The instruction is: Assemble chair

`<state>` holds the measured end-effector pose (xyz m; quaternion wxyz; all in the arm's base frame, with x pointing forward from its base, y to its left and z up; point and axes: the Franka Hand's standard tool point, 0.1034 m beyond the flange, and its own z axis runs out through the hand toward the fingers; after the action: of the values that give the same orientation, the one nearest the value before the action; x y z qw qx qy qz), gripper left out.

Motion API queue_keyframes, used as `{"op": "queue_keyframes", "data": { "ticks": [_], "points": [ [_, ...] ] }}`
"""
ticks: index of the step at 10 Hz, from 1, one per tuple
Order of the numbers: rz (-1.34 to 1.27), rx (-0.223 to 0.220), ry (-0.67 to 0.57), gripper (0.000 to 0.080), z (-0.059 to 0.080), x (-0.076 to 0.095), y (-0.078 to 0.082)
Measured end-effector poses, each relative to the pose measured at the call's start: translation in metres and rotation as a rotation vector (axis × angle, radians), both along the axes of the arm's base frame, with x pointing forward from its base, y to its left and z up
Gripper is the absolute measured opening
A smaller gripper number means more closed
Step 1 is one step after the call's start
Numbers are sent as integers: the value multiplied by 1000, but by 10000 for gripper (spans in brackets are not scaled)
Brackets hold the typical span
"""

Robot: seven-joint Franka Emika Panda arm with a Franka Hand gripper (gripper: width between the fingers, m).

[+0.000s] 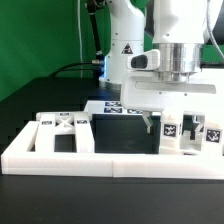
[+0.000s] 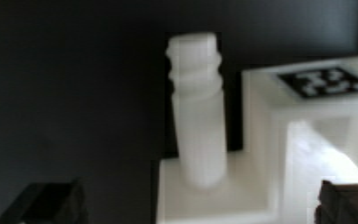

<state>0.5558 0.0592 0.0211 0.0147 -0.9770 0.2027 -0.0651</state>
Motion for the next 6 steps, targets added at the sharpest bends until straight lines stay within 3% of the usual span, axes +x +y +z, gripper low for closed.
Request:
{"op": "queue_keyframes", "data": {
  "ticks": [3,5,6],
  "points": [
    [14,-2,12,649,-5,-6,2],
    [16,-4,20,396,-9,-9,3],
    [17,-4,22,396,-10,-9,3]
  ]
}}
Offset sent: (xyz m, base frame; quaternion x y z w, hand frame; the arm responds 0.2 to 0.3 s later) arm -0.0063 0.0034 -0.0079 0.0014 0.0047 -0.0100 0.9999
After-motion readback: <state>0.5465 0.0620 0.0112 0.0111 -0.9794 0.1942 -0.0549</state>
